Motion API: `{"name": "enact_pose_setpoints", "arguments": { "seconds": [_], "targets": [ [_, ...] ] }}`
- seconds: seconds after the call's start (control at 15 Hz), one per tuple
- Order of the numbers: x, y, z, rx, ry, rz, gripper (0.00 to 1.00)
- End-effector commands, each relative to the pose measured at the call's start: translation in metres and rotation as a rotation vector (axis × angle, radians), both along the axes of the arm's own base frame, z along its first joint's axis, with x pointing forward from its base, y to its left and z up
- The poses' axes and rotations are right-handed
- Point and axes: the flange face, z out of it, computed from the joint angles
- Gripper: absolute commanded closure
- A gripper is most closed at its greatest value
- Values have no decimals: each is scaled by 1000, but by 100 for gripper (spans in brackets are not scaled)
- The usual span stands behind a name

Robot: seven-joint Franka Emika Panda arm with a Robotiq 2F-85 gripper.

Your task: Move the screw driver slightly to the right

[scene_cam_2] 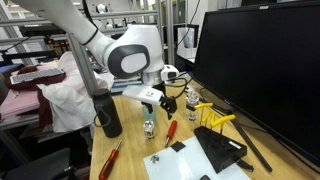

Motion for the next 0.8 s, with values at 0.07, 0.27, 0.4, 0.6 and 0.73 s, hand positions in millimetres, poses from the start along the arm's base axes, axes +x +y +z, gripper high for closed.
{"name": "enact_pose_setpoints", "arguments": {
  "seconds": [0.07,0.27,0.4,0.6,0.73],
  "targets": [
    [28,0,-40,-13,16,47,0],
    [44,8,-61,-24,21,82,0],
    [52,10,-75,-35,36,103,0],
    [63,9,-96,-60,46,124,0],
    [68,6,-107,-68,54,132,0]
  ]
}}
